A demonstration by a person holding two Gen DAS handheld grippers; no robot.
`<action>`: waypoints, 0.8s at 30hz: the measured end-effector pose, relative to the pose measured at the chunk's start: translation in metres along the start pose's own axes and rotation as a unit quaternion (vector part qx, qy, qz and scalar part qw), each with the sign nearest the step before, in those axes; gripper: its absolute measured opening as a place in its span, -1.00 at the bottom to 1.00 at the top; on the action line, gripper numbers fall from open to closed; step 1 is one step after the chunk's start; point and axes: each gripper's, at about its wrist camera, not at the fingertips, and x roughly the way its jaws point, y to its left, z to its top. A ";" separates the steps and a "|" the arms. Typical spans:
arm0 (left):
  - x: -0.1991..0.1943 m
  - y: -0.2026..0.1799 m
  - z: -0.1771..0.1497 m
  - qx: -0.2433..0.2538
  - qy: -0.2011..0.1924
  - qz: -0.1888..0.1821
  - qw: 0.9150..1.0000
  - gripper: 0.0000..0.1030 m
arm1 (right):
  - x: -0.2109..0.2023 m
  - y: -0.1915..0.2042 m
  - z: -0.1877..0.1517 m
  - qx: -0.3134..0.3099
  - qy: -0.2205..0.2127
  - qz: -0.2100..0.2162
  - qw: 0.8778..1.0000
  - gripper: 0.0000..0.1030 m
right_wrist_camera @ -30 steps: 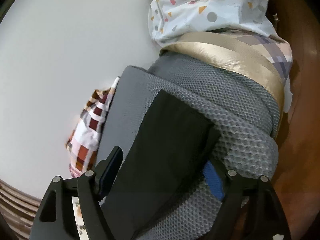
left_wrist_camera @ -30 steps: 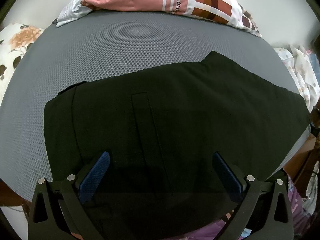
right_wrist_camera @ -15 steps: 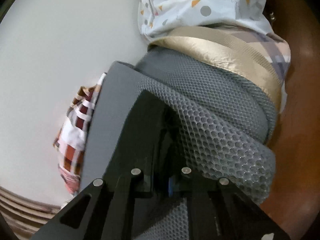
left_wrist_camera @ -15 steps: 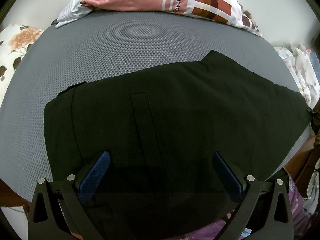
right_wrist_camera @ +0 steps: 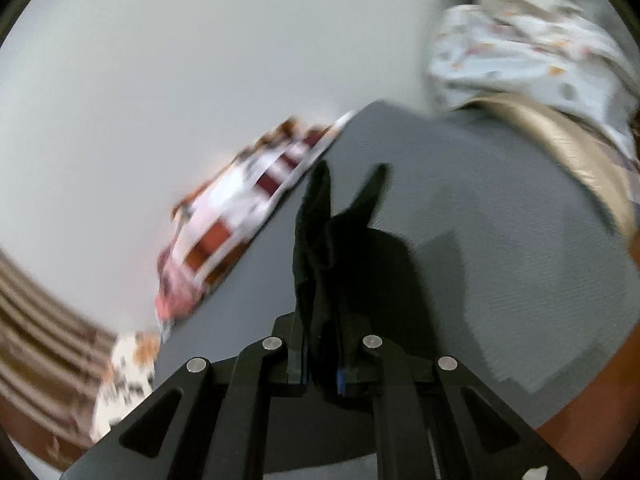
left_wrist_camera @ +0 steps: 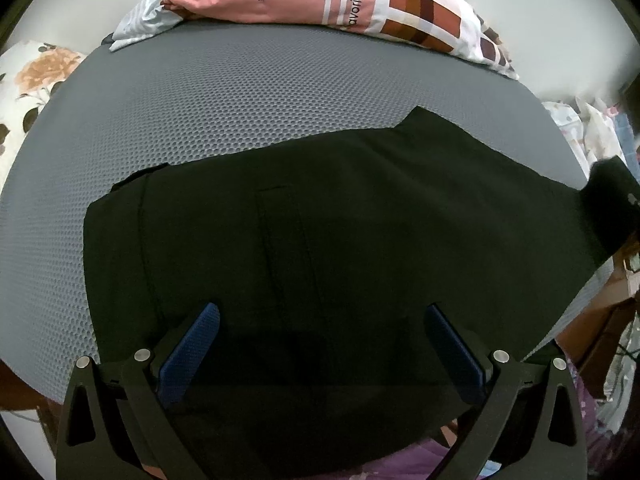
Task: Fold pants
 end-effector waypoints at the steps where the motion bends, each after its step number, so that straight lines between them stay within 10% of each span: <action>1: 0.000 0.000 0.000 -0.001 0.000 -0.002 1.000 0.97 | 0.007 0.013 -0.009 -0.015 0.013 0.000 1.000 -0.80; 10: -0.004 0.001 0.001 -0.006 -0.002 -0.018 1.000 0.97 | 0.082 0.080 -0.096 -0.129 0.112 -0.036 0.985 -0.80; 24: -0.002 0.006 0.003 -0.025 0.003 -0.031 0.999 0.97 | 0.096 0.113 -0.134 -0.228 0.128 -0.067 0.963 -0.80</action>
